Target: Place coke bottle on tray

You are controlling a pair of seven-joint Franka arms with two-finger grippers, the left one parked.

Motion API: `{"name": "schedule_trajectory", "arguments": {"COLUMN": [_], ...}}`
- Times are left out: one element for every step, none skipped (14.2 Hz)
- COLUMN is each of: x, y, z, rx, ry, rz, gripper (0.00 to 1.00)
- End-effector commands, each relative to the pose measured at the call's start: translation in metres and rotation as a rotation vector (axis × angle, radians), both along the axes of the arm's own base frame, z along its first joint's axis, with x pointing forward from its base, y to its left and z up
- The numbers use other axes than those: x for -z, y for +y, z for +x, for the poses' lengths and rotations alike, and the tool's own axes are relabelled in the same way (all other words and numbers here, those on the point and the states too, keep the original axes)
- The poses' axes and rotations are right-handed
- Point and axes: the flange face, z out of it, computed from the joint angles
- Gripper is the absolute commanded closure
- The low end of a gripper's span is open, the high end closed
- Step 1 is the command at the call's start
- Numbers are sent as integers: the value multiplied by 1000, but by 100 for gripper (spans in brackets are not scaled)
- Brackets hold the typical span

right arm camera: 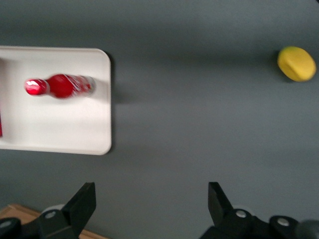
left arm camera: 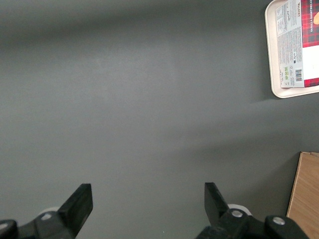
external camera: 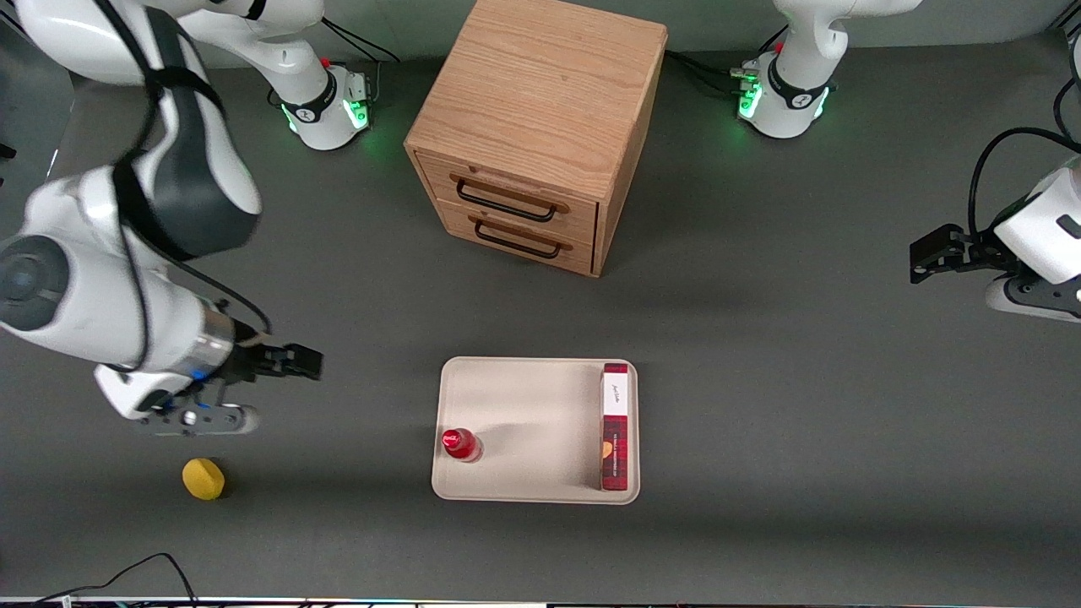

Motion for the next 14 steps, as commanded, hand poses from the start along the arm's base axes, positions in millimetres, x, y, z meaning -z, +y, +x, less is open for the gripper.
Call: {"name": "schedule_trajectory", "arguments": {"x": [-27, -39, -50, -64, -74, -81, -85, -87, -86, -86, -85, -85, -84, -83], "y": [-47, -62, -68, -73, -79, -81, -84, -90, -92, -93, -92, -92, -92, -93], "z": [-50, -61, -72, -80, -87, -92, -95, -97, -97, -97, -97, -97, -97, -97], "rx": [-22, -1, 9, 17, 29, 33, 37, 48, 52, 54, 57, 60, 60, 61], "ry": [15, 10, 25, 24, 22, 19, 22, 24, 27, 27, 29, 29, 30, 35], "rz": [8, -2, -11, -18, -25, -28, -34, -37, -37, -37, -37, -37, -37, -38], "gripper": [0, 0, 0, 0, 0, 0, 0, 0, 0, 0, 0, 0, 0, 0]}}
